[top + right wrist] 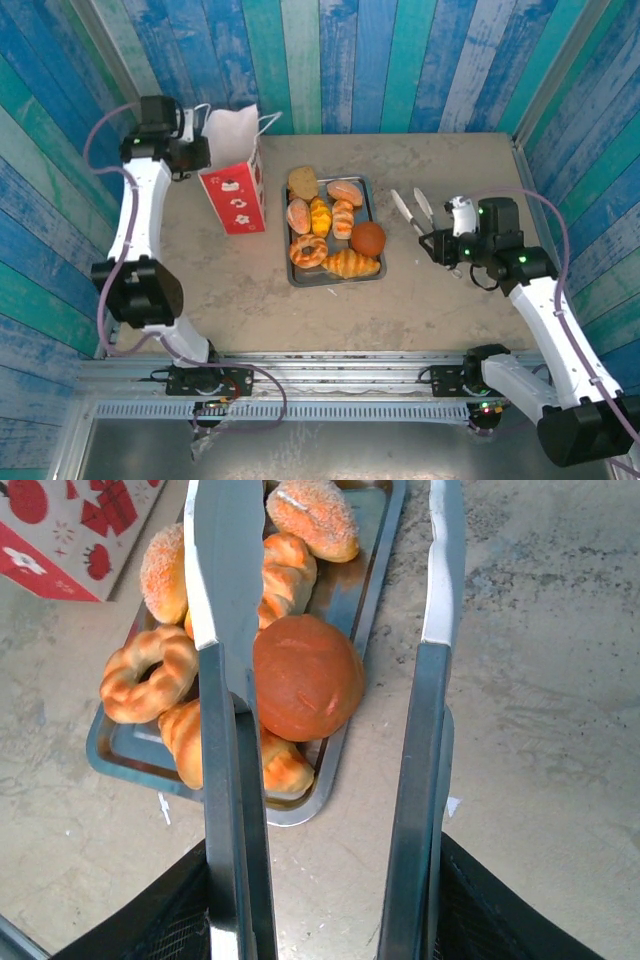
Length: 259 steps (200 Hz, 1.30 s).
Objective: Place the fake bread into the paper bag
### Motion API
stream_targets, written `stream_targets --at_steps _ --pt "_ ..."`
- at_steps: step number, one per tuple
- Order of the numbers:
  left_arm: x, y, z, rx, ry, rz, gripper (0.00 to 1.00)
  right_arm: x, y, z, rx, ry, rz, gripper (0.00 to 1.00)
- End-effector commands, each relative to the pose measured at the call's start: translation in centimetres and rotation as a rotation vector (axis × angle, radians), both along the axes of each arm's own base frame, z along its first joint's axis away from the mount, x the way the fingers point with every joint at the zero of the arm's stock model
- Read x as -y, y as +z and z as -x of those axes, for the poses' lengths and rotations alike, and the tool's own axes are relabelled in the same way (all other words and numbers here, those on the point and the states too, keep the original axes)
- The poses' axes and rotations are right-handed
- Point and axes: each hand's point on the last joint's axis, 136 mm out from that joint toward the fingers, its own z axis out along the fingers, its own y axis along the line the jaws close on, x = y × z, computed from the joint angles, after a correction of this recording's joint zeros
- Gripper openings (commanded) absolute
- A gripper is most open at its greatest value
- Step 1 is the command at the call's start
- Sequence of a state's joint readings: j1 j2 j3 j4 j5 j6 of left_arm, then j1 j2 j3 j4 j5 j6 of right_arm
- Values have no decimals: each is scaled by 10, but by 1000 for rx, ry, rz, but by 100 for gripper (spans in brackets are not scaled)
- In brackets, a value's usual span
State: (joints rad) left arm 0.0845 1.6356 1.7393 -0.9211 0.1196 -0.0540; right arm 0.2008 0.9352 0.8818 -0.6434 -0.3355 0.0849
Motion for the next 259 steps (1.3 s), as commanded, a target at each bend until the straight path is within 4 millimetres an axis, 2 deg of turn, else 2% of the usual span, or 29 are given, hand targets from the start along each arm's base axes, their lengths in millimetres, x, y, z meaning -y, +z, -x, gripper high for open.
stream_targets --at_steps 1,28,62,67,73,99,126,150,171,205,259 --pt "9 38 36 88 8 59 0 -7 10 -1 32 31 51 51" --pt "20 38 60 103 -6 118 0 -17 0 0 -1 66 121 51" --pt "26 24 88 84 0 153 0 -28 -13 2 -67 102 195 51" --pt "27 17 89 71 0 166 0 -30 -15 1 -78 106 205 51" --pt "30 25 98 103 -4 177 0 -32 -17 1 -90 112 217 51" --pt "36 24 112 117 3 231 0 -40 -27 1 -156 157 283 51" --pt "43 14 124 96 -15 258 0 -39 -38 6 -204 199 344 52" --pt "51 9 130 98 -40 306 0 -33 -49 12 -220 225 384 54" --pt "57 12 130 119 -56 339 0 -33 -55 15 -231 245 395 56" --pt "57 9 129 114 -56 340 0 -42 -56 16 -233 280 373 60" --pt "56 7 128 119 -52 341 0 -44 -66 10 -250 283 412 62"
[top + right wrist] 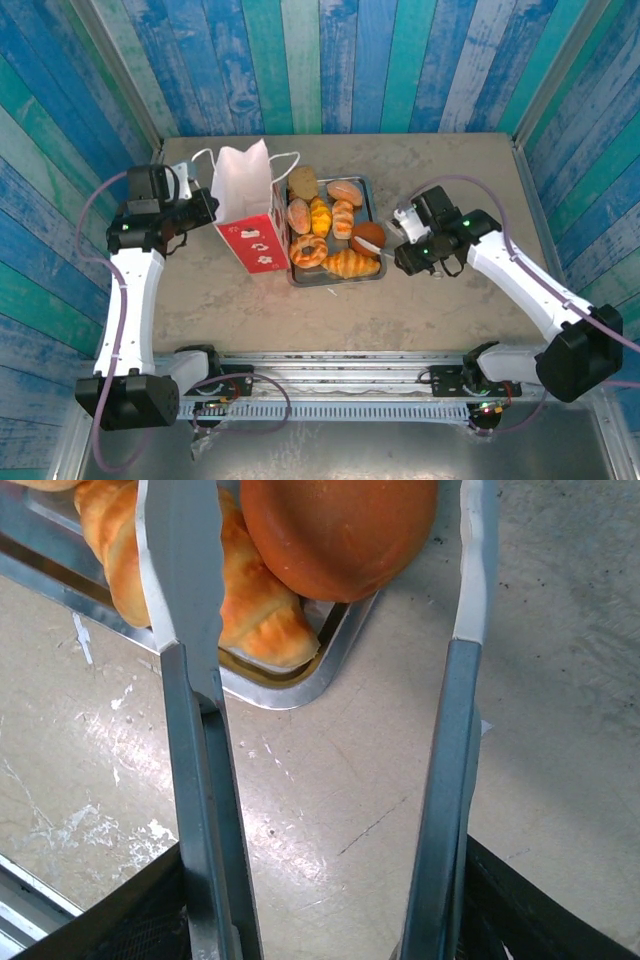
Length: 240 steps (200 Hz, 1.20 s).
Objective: Place the fake bread into the paper bag
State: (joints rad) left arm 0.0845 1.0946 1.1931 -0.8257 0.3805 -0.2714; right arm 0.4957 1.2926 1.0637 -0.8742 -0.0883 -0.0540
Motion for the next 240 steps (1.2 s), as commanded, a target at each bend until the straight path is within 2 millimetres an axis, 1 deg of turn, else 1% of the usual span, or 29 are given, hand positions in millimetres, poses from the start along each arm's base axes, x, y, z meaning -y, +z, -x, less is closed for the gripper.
stream_targets --at_steps 1,41,70,107,131,155,176,192,221,233,240 --pt "2 13 2 56 -5 12 0 -4 -2 -3 4 20 15 63" --pt "-8 11 6 33 28 -47 0 -4 -12 -8 -13 16 50 64" --pt "-6 10 7 33 20 -44 0 -2 -18 -12 -17 6 74 64" --pt "-5 9 5 35 13 -33 0 -7 -21 -16 -21 8 69 64" --pt "-6 6 5 29 15 -42 4 -10 -24 -18 -29 13 63 64" --pt "-6 1 4 30 8 -48 12 -14 -26 -20 -35 16 57 63" --pt "-7 -2 1 38 11 -51 18 -15 -26 -20 -35 18 57 56" --pt "-8 1 0 51 15 -55 24 -15 -20 -22 -16 14 53 51" --pt "-12 12 1 83 35 -79 42 -11 -6 -23 30 2 46 44" --pt "-15 20 4 107 48 -92 49 -11 1 -24 49 -3 36 42" --pt "-16 25 6 120 55 -100 60 -10 4 -24 61 -7 34 41"
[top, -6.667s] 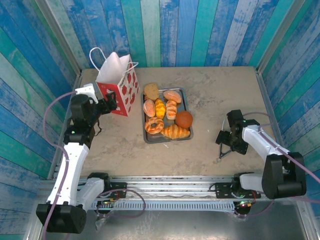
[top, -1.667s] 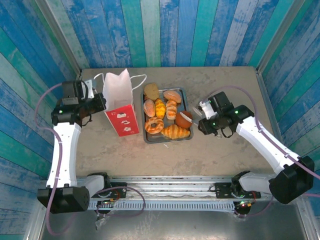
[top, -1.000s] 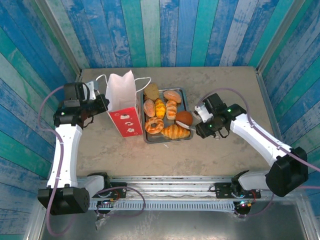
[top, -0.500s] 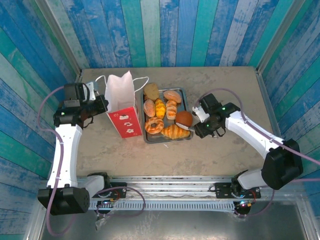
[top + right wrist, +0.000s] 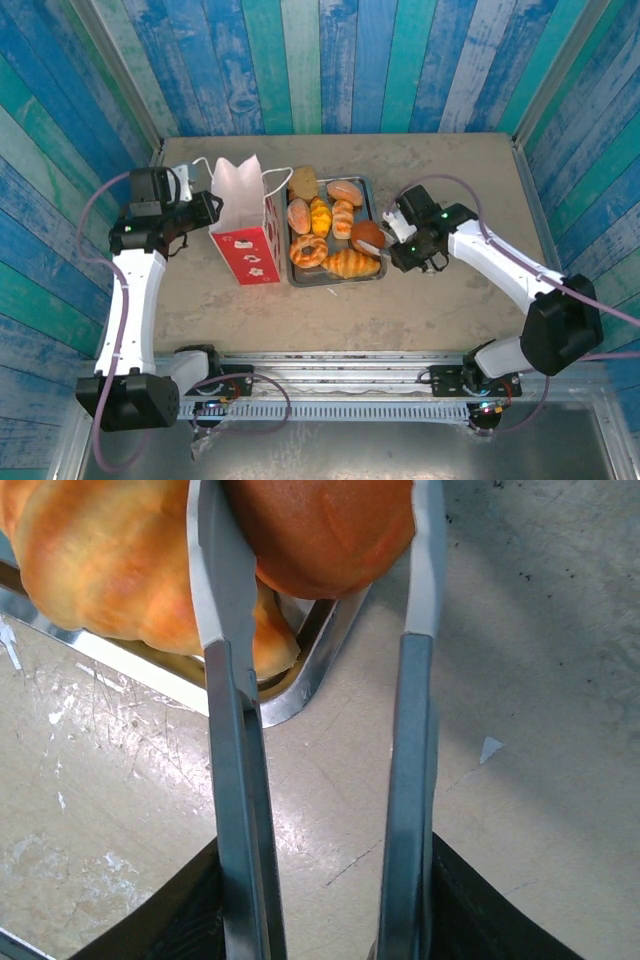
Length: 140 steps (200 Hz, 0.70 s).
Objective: Place the fake bread into the paper bag
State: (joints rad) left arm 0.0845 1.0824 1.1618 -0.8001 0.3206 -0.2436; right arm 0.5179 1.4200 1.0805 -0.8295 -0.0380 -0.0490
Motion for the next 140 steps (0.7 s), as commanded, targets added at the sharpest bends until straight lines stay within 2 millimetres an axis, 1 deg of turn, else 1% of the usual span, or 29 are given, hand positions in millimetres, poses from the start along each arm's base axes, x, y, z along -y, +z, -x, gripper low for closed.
stream_targets --at_steps 1,7,26,37,44,57,78,100,102,105,112,122,140 --pt "-7 33 7 111 26 -41 62 -4 32 -9 100 -4 -39 41" --pt "-7 36 9 123 30 -46 70 -3 36 -10 115 -12 -39 40" --pt "-5 49 17 159 22 -51 77 4 51 -16 176 -45 -27 38" --pt "-6 55 22 174 22 -61 84 6 61 -17 209 -56 -26 37" --pt "-8 59 25 181 31 -70 89 7 68 -19 231 -62 -33 37" --pt "-11 67 31 200 53 -86 93 7 84 -21 272 -67 -55 37" --pt "-16 73 38 214 108 -62 94 2 112 -24 347 -67 -81 37" --pt "-22 64 39 191 162 -46 94 -1 143 -30 445 -63 -58 37" --pt "-22 64 39 188 162 -46 94 -8 146 -27 451 -41 -65 37" --pt "-22 62 39 183 163 -46 94 -12 152 -27 463 -32 -74 37" --pt "-21 57 38 166 160 -41 94 -17 162 -28 483 -22 -88 37" --pt "-17 52 36 151 141 -25 94 -22 181 -33 534 -20 -105 37" --pt "-10 49 34 145 106 8 93 -33 213 -41 615 0 -127 37"
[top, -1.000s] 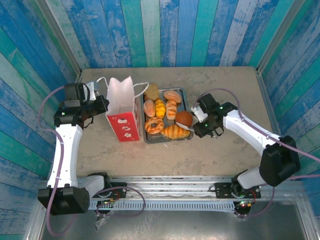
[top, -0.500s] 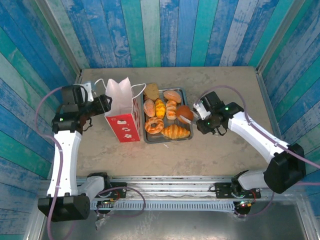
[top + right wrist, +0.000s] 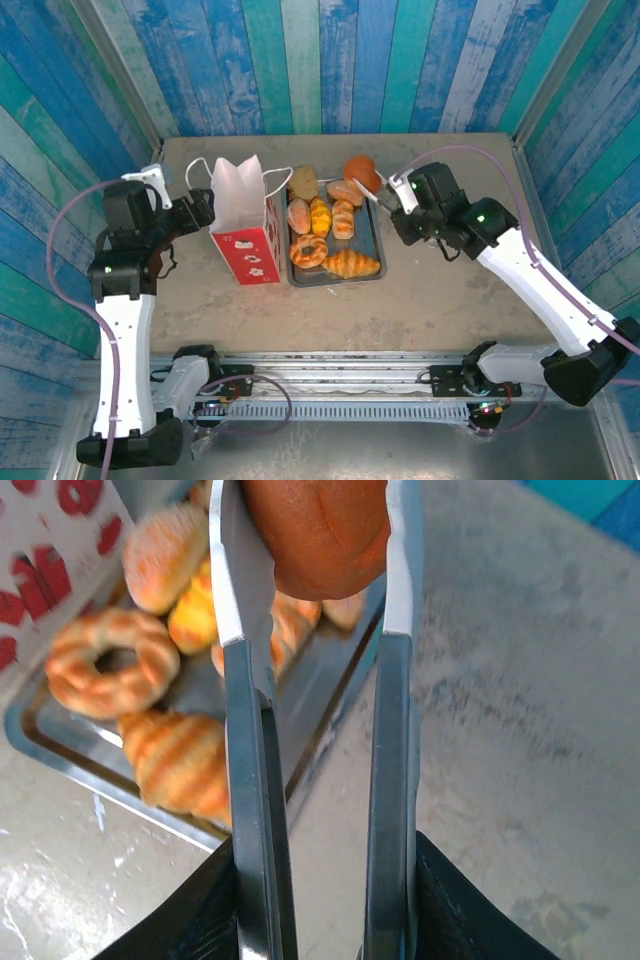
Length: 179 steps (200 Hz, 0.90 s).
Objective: Place the fake bread into the paper bag
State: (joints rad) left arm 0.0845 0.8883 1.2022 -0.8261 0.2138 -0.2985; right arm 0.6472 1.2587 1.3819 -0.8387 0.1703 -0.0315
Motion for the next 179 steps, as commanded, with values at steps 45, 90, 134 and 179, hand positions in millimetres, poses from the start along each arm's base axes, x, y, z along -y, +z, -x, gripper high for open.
stream_targets --at_steps 45,90,134,179 --pt "11 -30 0 -68 -40 72 90 -50 107 -14 211 103 -94 38" --pt "9 -40 1 -50 -20 74 80 -110 124 10 191 213 -102 38" --pt "6 -44 -1 -12 13 98 64 -170 126 30 145 343 -140 39" --pt "10 -50 -4 8 10 149 60 -206 97 32 49 398 -123 39"
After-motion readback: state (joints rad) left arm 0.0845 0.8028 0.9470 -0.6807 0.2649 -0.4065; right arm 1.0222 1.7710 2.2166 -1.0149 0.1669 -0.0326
